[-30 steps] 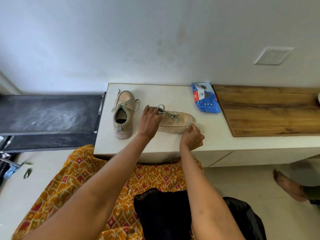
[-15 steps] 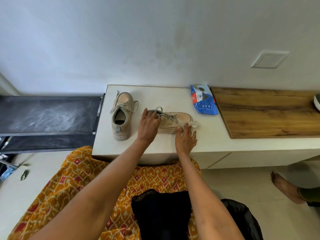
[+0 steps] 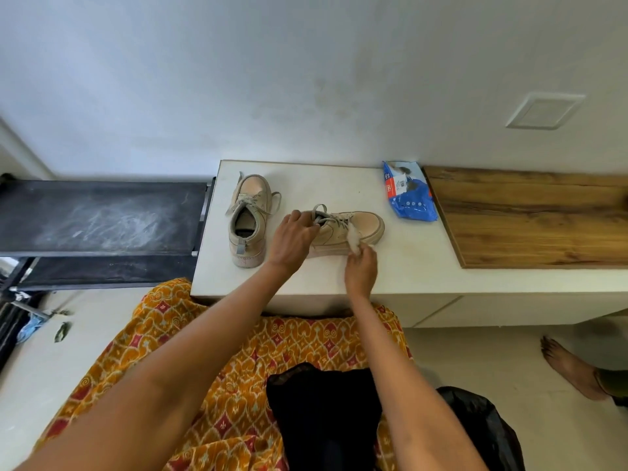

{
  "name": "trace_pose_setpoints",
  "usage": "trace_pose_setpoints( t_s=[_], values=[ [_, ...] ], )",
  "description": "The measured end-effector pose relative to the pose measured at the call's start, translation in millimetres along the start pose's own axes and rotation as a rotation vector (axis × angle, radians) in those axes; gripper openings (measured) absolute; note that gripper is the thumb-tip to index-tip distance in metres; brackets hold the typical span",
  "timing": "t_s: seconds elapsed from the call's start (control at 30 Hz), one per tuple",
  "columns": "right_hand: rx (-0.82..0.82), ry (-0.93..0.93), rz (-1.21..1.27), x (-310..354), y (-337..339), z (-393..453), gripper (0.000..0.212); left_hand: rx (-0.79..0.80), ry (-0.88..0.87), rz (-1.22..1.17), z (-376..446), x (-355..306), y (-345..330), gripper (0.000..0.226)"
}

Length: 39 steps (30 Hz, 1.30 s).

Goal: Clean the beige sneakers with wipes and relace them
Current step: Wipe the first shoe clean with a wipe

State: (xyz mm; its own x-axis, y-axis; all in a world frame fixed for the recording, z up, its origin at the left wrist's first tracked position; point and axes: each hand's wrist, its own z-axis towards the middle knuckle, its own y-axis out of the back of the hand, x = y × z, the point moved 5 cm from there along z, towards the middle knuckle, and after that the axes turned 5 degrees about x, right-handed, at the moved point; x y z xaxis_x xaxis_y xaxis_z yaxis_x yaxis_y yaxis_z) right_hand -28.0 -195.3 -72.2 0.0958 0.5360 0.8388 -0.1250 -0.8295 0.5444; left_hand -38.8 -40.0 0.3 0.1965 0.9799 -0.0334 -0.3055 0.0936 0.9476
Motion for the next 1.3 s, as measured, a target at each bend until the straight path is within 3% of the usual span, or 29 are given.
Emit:
trace_pose_setpoints(
  t_s=[0.2,0.3,0.4,0.63,0.8,0.93,1.17,1.3],
  values=[
    [-0.192,-0.269,0.175,0,27,48,0.021,0.098,0.077,-0.095,0,-15,11,0.020],
    [-0.227,-0.242,0.190,19,10,29,0.024,0.140,0.116,-0.114,-3,-21,6,0.018],
    [-0.185,-0.101,0.189,40,-17,-3,0.023,0.118,0.122,-0.125,-2,-24,6,0.017],
    [-0.047,-0.031,0.211,19,-19,-19,0.020,0.055,0.017,-0.154,-9,-10,8,0.016],
    [-0.158,-0.235,0.298,-8,24,29,0.021,0.018,0.065,-0.152,-21,11,8,0.021],
    [-0.005,-0.356,0.333,-8,16,49,0.030,0.032,0.100,-0.193,-18,7,10,0.011],
    [0.061,-0.077,0.313,51,-32,1,0.037,0.065,0.045,-0.154,-19,-13,13,0.021],
    [0.011,-0.071,0.355,31,-46,-25,0.044,0.029,0.032,-0.149,-21,-13,15,0.021]
  ],
)
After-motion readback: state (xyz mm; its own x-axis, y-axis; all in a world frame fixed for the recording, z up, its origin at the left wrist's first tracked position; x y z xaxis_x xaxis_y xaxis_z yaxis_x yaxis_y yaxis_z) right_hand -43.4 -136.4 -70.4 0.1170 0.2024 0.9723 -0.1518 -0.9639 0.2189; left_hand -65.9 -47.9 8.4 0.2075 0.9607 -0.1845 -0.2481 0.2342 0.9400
